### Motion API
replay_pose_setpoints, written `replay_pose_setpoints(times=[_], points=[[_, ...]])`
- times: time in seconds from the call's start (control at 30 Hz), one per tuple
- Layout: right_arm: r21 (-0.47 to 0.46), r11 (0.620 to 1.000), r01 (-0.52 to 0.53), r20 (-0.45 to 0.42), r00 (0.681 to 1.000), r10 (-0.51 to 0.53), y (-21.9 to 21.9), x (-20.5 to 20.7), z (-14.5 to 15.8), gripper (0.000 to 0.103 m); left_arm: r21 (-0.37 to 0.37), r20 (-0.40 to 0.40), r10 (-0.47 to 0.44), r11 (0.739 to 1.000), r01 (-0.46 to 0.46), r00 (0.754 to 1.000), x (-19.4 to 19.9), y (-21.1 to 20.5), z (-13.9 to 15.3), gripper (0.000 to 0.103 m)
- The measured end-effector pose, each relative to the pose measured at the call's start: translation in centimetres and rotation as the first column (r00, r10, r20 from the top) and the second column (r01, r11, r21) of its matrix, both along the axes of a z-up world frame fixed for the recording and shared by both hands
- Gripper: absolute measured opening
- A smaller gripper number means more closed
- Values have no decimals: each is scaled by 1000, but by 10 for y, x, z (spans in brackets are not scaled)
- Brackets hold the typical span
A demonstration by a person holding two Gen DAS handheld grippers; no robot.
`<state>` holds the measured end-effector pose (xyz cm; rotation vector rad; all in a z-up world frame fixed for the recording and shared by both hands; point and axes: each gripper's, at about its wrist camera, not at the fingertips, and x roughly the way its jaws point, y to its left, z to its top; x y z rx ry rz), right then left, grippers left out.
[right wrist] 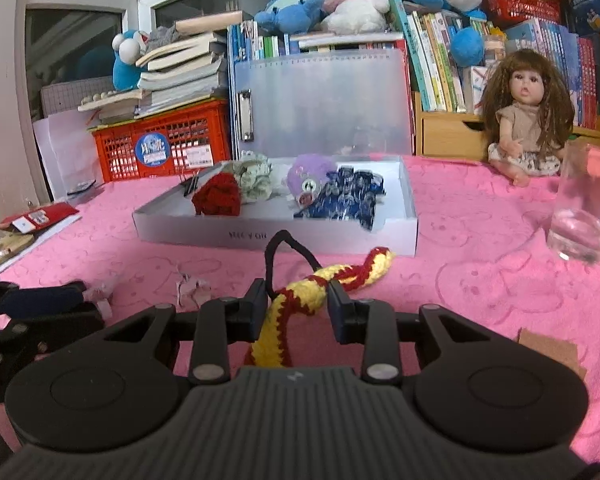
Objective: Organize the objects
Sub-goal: 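Carry black lid in left tool to white box while right tool carries knitted snake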
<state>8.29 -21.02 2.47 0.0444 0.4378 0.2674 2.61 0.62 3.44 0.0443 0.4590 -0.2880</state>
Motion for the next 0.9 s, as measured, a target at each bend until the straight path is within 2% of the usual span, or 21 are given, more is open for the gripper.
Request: replay_pose_setpoints(times=[0.23,0.47,0.6,0.9], points=[[6,1000,17,41,999,-18,-2,13,22,34,-34,15,32,999,-32,999,36,5,22,30],[81,997,14,11,1000,-14,-6,38,30,33,-48,28,67,997,-66,997,74,6,37,30],[150,989,1,-20,1000,2,-6,55,31,33,-66,13,92,994,-91,996,98,7,39,30],[236,969,-70,-62,994,86,2,94,30,33,-91,-16,122,988,-122,992,152,6,28,30]])
